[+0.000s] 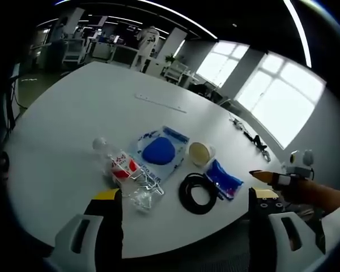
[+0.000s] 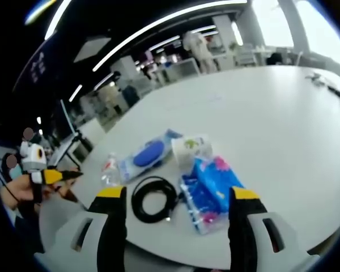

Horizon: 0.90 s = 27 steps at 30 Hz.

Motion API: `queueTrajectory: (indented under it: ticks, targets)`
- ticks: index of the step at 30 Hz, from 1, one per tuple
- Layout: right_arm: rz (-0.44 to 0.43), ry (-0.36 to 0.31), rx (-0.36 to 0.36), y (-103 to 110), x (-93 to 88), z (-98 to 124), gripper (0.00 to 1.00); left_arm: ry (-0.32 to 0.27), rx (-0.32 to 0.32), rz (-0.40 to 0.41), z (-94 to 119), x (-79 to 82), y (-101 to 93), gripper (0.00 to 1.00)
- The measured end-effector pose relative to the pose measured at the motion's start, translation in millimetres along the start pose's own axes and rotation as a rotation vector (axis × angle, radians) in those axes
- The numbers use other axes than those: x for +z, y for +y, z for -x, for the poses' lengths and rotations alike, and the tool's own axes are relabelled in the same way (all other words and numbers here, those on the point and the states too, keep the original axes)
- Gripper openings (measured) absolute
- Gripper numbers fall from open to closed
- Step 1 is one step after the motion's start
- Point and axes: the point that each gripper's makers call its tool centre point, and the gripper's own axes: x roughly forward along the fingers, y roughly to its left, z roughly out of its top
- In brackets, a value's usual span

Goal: Arrange the tabletop items into an orderly group along one side of the table until the central work area is clear of visible clutter.

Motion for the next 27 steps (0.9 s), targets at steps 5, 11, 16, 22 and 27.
queueTrajectory:
  ticks: [5,11,16,22,27]
  targets:
    - [-0.004,-0.004,-0.005,-2.3,-0.5,1.9,0.71,0.003,-0.001,-0.004,-0.5,0.9,0.9,0.93]
    - [-0.005,-0.005,-0.007,-2.1,-2.3,4.2,0.70,0.002,-0.001,-0.011,-0.4,3.9,2.1,0.93]
    - [-0.005,-0.010,-0.009,-0.8,-2.6,6.1,0.70,0.000,-0.003,-0.016,0.3,6.0,2.5,0.93]
    - [-0.009,-0.017,-0.008,-0.1,-2.4,6.4,0.70,0.017,0.001,-0.024,-1.3,4.0,6.0,0.93]
    - [-0.012,-0.021,-0.003,1.8,-2.1,6.0,0.70,0.022,0.007,-0.026,-2.9,5.8,10.6,0.93]
